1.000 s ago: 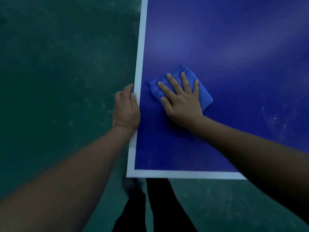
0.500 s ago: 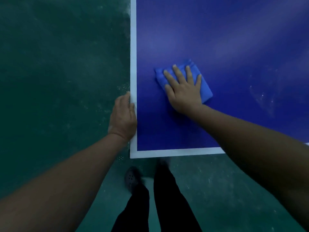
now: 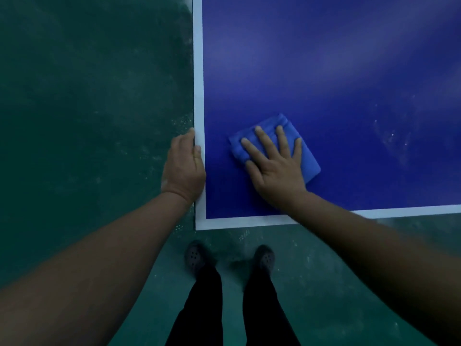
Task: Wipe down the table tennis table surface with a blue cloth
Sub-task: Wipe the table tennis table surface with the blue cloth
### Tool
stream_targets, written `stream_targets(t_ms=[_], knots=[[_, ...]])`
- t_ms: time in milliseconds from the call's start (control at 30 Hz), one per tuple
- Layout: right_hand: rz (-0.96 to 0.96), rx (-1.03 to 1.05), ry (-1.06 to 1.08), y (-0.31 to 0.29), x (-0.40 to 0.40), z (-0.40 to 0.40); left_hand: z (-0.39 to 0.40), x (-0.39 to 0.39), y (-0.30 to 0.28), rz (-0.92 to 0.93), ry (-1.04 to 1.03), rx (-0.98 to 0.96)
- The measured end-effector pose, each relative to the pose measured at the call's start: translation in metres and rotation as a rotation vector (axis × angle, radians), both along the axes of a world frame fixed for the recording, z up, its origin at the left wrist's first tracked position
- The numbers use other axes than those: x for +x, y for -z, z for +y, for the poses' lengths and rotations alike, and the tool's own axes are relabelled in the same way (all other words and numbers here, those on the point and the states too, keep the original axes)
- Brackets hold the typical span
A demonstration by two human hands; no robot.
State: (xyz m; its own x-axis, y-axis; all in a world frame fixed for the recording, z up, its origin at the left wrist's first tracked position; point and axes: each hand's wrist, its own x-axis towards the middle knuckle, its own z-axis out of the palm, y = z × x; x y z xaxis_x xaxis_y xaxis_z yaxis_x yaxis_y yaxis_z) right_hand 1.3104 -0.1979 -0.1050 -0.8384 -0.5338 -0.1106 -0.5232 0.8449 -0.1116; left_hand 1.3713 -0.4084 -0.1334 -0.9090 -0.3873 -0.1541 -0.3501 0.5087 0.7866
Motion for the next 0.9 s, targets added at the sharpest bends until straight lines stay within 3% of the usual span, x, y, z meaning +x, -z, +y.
stream_targets(t_ms=[67, 200, 300, 367, 467, 500, 600, 667, 767, 900], knots=[[-0.012, -0.009, 0.021, 0.002, 0.027, -0.028, -0.001, 0.001, -0.001, -0.011, 0.019, -0.031], [-0.025, -0.015, -0.231, 0.002, 0.088, -0.035, -0.013, 0.001, -0.007, -0.052, 0.054, -0.069], [-0.037, 0.034, -0.445, -0.001, 0.074, -0.013, -0.029, 0.004, -0.012, -0.09, 0.098, -0.027], [-0.045, 0.062, -0.328, -0.001, 0.044, -0.008, -0.037, 0.007, -0.017, -0.125, 0.135, -0.044], [-0.07, 0.021, 0.074, -0.004, 0.031, -0.031, -0.042, 0.017, -0.023, -0.126, 0.117, -0.073], [-0.073, 0.024, 0.066, -0.004, 0.043, -0.043, -0.041, 0.019, -0.025, -0.117, 0.104, -0.083], [-0.107, 0.008, -0.22, -0.004, 0.099, -0.058, -0.041, 0.022, -0.028, -0.072, 0.076, -0.143], [-0.097, 0.004, -0.253, 0.001, 0.103, -0.033, -0.038, 0.024, -0.031, -0.025, 0.061, -0.191], [-0.071, 0.063, 0.056, 0.003, 0.065, 0.039, -0.021, 0.03, -0.04, 0.017, 0.059, -0.253], [-0.106, 0.075, 0.73, -0.008, 0.019, 0.145, 0.037, 0.048, -0.044, 0.1, 0.256, -0.362]])
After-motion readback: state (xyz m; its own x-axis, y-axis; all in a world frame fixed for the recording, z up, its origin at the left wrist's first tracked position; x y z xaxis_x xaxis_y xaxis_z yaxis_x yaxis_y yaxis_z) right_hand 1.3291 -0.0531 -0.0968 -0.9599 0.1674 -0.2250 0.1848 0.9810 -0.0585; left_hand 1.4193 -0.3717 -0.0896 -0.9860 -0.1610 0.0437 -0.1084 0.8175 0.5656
